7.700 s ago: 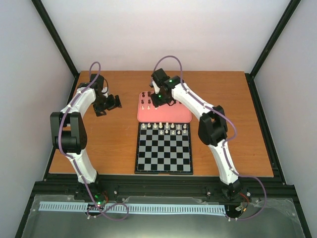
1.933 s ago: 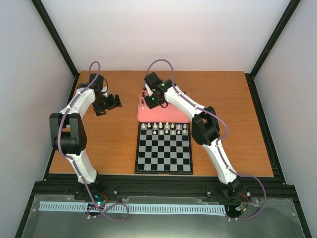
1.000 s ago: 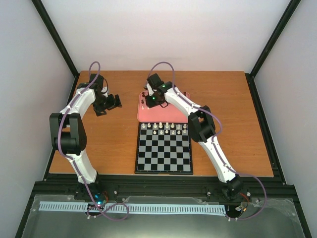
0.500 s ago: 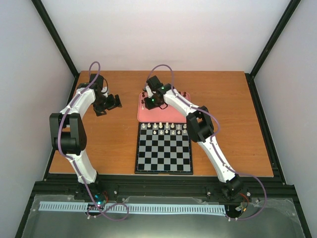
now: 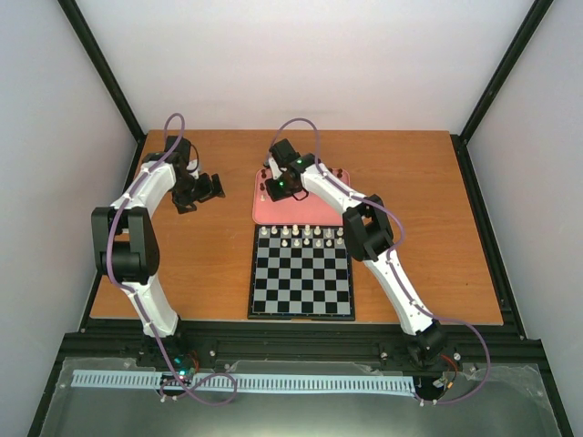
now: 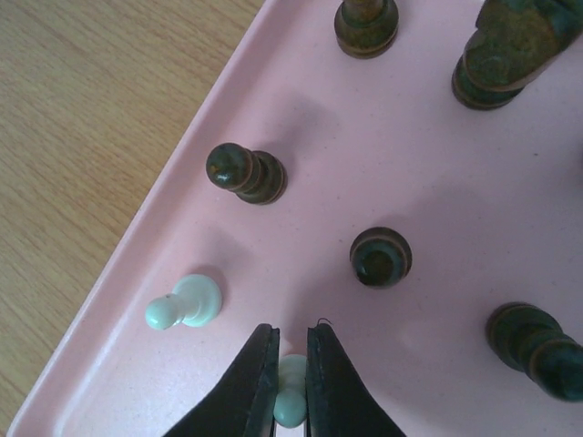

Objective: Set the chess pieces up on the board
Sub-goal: Pick up the chess piece from the storage box, then place the chess piece on the chessboard.

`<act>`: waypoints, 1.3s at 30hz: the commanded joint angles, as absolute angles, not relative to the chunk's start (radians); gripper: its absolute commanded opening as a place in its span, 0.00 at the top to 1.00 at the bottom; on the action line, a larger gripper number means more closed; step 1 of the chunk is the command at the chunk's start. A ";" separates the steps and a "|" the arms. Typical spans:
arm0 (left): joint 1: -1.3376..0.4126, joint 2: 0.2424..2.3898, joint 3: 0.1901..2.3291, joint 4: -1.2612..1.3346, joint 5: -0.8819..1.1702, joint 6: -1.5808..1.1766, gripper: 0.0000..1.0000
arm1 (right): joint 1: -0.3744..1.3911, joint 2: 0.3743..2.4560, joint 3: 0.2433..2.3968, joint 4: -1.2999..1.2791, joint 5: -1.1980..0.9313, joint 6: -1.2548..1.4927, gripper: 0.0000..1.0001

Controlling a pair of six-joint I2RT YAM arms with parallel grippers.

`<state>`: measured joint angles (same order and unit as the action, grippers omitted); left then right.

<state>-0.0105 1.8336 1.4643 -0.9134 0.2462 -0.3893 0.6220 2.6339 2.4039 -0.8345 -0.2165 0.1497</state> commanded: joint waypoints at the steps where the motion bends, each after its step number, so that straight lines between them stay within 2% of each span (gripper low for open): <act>1: -0.012 1.847 1.495 -0.909 0.262 -0.400 0.00 | 0.620 2.566 2.411 -0.867 -0.194 0.132 0.94; 6: -0.012 1.845 1.504 -0.913 0.260 -0.399 0.00 | 0.632 2.409 2.317 -0.885 -0.195 0.105 0.94; 12: -0.012 1.844 1.518 -0.919 0.252 -0.397 0.00 | 0.697 2.194 2.051 -0.874 -0.215 0.064 0.94; 18: -0.012 1.834 1.500 -0.912 0.249 -0.398 0.00 | 0.790 2.081 1.836 -0.835 -0.176 0.049 0.94; 28: -0.014 1.805 1.463 -0.899 0.232 -0.397 0.00 | 0.833 2.011 1.620 -0.703 -0.165 0.064 0.94; 39: -0.014 1.801 1.468 -0.904 0.224 -0.395 0.00 | 0.833 2.041 1.604 -0.657 -0.166 0.063 0.94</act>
